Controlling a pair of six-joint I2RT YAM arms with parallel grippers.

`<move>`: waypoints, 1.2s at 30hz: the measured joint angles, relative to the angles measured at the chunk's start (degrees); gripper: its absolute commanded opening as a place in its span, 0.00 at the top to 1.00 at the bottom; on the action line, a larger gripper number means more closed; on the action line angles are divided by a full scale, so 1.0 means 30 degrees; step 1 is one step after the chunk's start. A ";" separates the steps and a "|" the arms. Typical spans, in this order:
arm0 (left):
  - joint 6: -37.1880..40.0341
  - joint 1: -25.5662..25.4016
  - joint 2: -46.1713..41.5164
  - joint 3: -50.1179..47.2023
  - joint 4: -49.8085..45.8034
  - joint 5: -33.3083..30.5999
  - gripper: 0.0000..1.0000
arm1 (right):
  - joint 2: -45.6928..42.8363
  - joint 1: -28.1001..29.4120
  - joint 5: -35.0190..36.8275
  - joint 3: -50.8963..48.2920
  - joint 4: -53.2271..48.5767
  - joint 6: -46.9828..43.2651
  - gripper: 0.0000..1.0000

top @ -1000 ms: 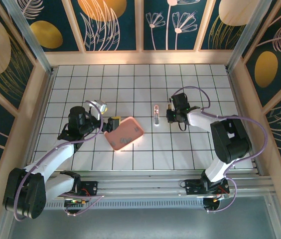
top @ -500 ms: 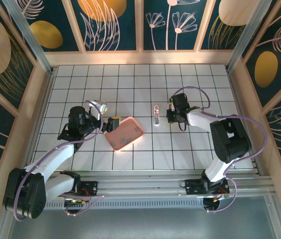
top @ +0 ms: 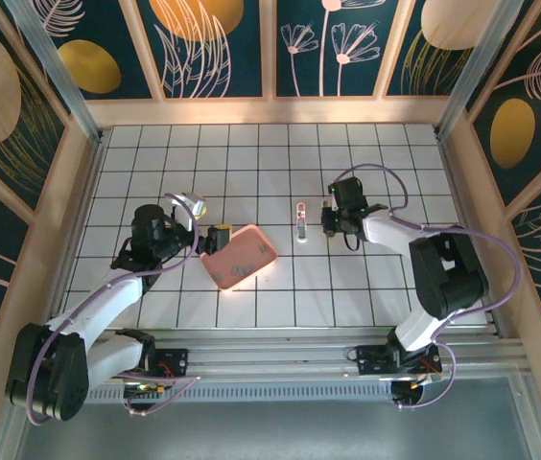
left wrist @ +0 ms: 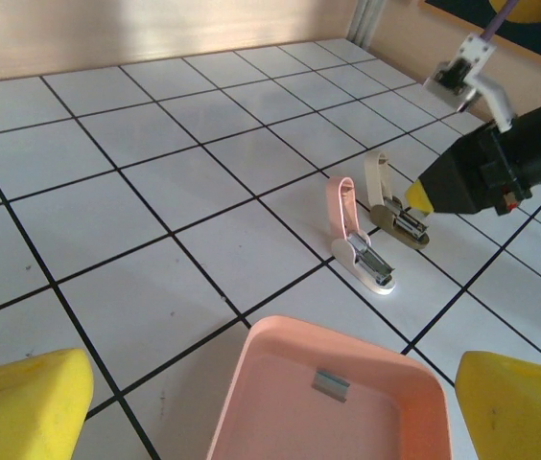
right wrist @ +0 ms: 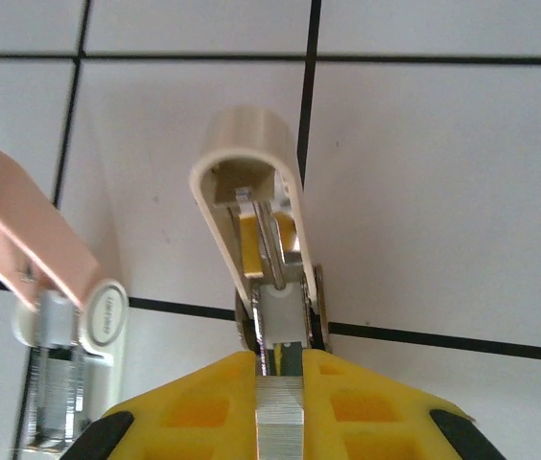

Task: Load the staples into the stapler

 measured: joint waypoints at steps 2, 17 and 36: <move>0.0000 0.0000 0.0000 -0.0007 0.0000 0.0000 0.03 | -0.0714 -0.0109 -0.0051 -0.0131 -0.0007 0.0313 0.83; 0.1115 0.0000 -0.0692 0.0590 -0.0007 0.0080 0.08 | -0.4138 -0.3490 -0.1545 -0.2681 -0.1894 0.2412 0.83; 0.3439 0.0000 0.0350 0.1341 0.0058 0.0131 0.06 | -0.1617 -0.4568 -0.2353 -0.2885 -0.3300 0.2980 0.82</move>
